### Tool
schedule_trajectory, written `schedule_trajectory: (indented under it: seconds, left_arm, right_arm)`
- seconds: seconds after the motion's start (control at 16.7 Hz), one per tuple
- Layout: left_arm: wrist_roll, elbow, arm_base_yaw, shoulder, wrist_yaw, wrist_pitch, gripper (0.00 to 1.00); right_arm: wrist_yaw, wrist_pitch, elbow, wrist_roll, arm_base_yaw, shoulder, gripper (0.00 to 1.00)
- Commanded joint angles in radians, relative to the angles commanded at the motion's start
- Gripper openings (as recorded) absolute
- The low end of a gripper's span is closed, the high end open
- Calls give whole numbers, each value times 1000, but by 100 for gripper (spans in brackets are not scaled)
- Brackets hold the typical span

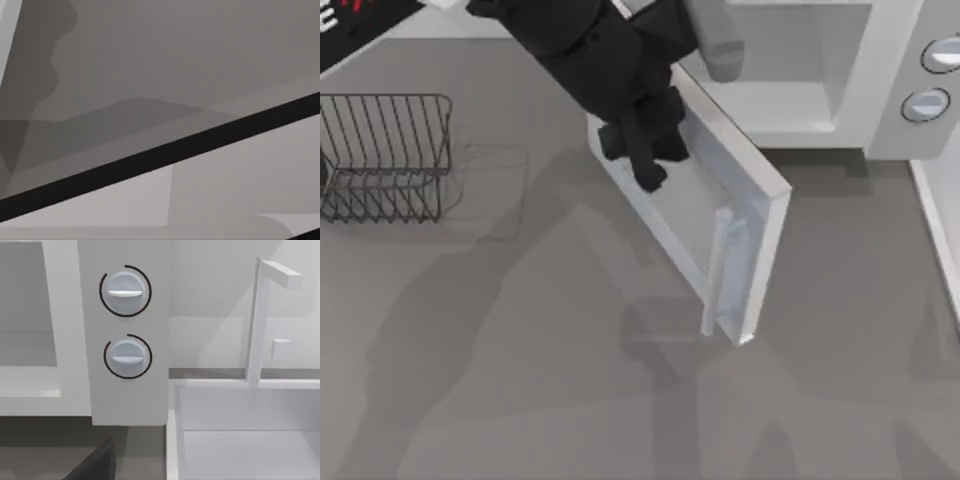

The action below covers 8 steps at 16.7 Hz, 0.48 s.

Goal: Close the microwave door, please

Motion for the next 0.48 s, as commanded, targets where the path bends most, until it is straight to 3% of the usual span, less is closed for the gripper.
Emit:
schedule_trajectory:
  seconds: [0.48]
  left_arm:
    - [-23,29,-21,21,-8,1,0]
  right_arm:
    - [0,0,0,0,0,0,100]
